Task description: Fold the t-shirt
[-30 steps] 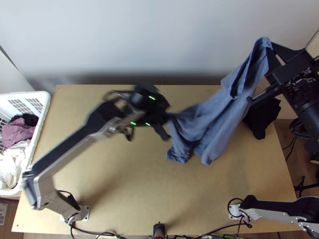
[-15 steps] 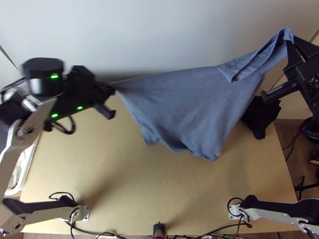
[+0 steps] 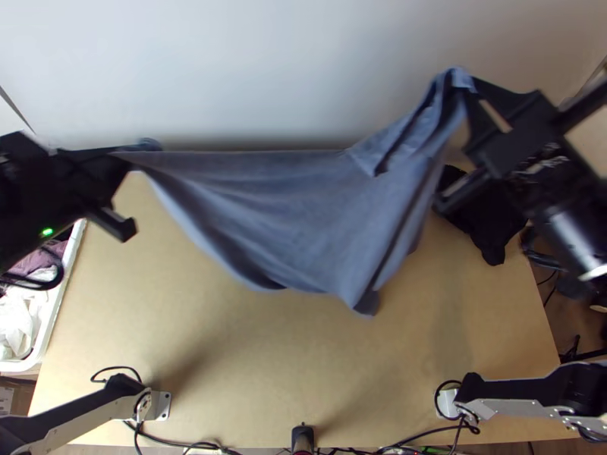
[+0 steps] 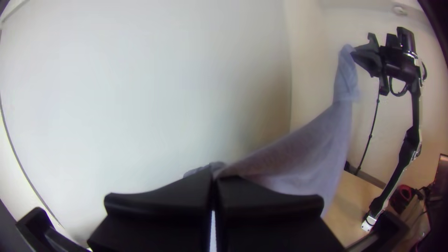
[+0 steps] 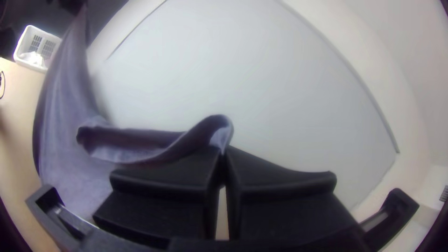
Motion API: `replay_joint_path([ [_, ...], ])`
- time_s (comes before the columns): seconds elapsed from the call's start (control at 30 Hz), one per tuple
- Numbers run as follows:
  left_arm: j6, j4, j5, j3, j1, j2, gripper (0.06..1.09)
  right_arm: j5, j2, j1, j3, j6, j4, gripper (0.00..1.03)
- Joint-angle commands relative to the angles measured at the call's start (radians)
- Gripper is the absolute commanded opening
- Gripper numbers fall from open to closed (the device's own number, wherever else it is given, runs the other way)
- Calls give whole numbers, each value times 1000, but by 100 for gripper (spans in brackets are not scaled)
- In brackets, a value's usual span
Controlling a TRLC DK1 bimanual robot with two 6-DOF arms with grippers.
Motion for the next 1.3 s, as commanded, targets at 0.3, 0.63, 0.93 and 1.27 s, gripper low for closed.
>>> replay_joint_path([
  [0.3, 40, 37, -1, 18, 289, -181, 9, 77, 81, 108, 44, -158, 139, 3],
  [0.63, 32, 102, 4, 9, 312, -261, 9, 160, -75, 110, 37, -198, 113, 3],
  [0.93, 52, 91, 26, -47, 311, -321, 9, 192, -238, 130, -36, -187, -62, 3],
  [1.27, 86, -221, 260, -56, 317, -390, 9, 78, -295, 130, -123, 183, -469, 3],
])
